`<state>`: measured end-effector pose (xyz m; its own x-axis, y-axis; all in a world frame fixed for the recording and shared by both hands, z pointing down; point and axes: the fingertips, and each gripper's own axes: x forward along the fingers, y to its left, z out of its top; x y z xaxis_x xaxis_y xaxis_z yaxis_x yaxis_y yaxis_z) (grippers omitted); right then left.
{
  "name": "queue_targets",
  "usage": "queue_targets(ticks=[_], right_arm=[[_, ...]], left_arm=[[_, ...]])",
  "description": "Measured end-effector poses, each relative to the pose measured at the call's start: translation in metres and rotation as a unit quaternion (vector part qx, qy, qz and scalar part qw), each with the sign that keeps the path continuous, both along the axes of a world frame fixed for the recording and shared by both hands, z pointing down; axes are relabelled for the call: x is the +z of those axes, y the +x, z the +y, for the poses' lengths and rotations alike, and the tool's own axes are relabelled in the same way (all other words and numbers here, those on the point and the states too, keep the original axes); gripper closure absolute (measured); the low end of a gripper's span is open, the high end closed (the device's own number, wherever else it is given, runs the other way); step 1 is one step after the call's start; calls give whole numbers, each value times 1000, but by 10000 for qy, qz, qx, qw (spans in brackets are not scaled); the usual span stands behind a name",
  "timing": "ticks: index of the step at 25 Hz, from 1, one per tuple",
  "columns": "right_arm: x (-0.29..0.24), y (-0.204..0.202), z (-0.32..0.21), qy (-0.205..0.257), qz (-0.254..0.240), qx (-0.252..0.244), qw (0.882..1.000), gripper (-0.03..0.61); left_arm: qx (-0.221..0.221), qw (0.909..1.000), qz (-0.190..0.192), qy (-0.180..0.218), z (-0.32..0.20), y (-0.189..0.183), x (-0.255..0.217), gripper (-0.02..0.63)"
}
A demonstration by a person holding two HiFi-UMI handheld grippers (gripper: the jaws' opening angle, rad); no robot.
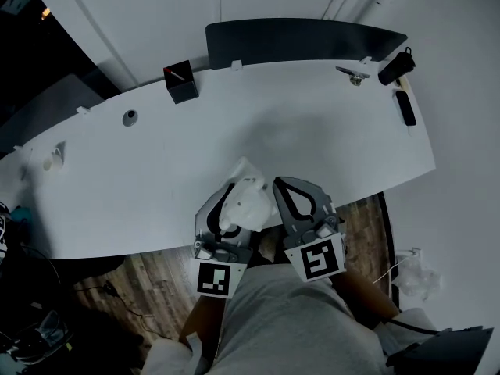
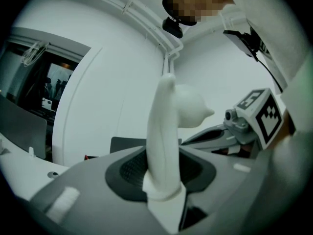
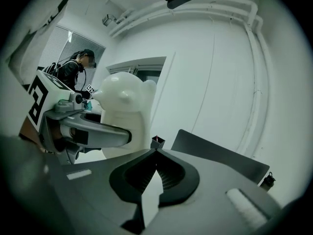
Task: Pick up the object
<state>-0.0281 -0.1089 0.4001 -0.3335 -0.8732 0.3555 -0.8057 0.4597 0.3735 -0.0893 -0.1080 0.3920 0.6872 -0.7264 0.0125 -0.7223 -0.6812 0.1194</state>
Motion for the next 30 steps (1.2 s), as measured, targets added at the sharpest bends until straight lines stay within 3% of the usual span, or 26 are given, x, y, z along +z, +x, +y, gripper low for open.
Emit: queue_targets(ticks=[7,19,30], right_arm=[[-15,34,47,241,-222,-121,9994,577],[-4,99,162,316,-657,-536,9959,577],[-5,102,220,192,-1142,-508,9920,577]], left_arm=[[-259,9994,75,197,47,33,-16,460],[-522,9977,-288,332,170,97,-16,460],[-773,9962,-352,189,225,82,-25,460]])
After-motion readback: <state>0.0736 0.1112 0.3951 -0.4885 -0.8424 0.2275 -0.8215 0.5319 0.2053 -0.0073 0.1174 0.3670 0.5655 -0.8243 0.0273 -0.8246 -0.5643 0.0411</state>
